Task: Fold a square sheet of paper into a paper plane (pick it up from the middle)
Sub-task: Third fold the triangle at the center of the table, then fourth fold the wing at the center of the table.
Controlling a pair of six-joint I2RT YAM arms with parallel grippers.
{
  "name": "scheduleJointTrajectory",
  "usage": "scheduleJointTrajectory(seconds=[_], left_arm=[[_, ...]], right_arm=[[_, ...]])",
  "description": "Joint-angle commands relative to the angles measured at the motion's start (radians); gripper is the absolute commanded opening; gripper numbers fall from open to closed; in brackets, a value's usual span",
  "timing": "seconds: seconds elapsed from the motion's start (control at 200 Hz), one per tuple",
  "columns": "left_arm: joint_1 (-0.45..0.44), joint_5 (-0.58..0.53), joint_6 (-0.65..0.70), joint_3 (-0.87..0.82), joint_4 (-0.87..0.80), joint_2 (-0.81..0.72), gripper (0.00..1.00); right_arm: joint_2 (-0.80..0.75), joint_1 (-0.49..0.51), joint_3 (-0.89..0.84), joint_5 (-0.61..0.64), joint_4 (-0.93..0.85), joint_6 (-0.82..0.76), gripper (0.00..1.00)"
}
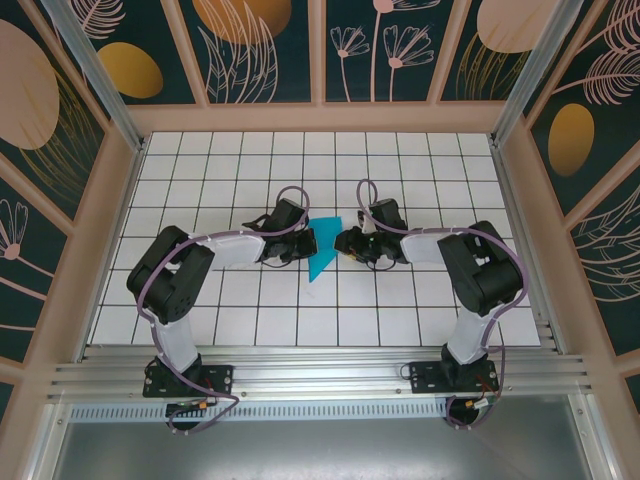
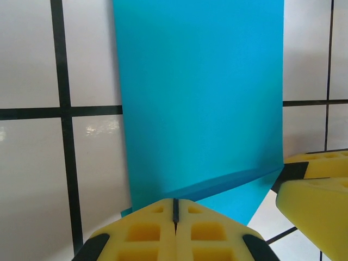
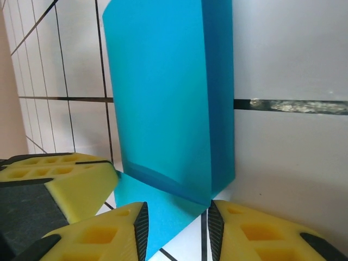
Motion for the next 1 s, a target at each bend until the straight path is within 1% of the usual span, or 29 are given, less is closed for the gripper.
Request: scheduleJointTrajectory(seconds=[0.0,0.17,0.34,0.4,0.47,0.52,0.545,0.591,0.671,0.766,0.906,0.996], left_arm=[[0.003,-0.013,0.026,-0.015,-0.010,0.013,0.06],[0.002,-0.019,0.029,-0.016,-0.011,0.013,0.06],[0.003,-0.047,0.043,-0.008,-0.023,-0.019,0.10],[0.003,-0.071,0.054,-0.001,-0.042,-0.035,0.13],[0.003,-0.108,0.058,-0.009,-0.051,-0.079,0.22],[0.003,-0.123,0.061,-0.029,-0.041,-0.120,0.26],[0.003,-0.125,0.061,-0.033,-0.031,-0.126,0.29],[0.002,-0.122,0.061,-0.077,-0.010,-0.186,0.33],[0.002,-0.114,0.072,-0.130,0.019,-0.245,0.37],[0.001,-0.102,0.085,-0.196,0.046,-0.305,0.38],[-0.008,-0.051,0.080,-0.301,0.117,-0.381,0.40],[-0.023,-0.050,0.081,-0.353,0.153,-0.420,0.40]], right_arm=[[0.012,0.012,0.010,-0.048,0.049,-0.007,0.37],[0.034,0.018,0.040,-0.063,0.036,-0.042,0.37],[0.075,0.022,0.075,-0.097,0.012,-0.092,0.36],[0.087,0.021,0.088,-0.100,-0.012,-0.118,0.31],[0.097,0.020,0.096,-0.081,-0.042,-0.134,0.22],[0.096,0.019,0.094,-0.082,-0.040,-0.131,0.18],[0.095,0.020,0.093,-0.082,-0.034,-0.123,0.17],[0.089,0.022,0.087,-0.080,-0.028,-0.106,0.13],[0.063,0.033,0.063,-0.057,-0.003,-0.066,0.11],[0.019,0.045,0.023,-0.014,0.038,0.007,0.10],[-0.047,0.067,-0.039,0.078,0.069,0.099,0.08],[-0.092,0.122,-0.085,0.157,0.069,0.155,0.08]])
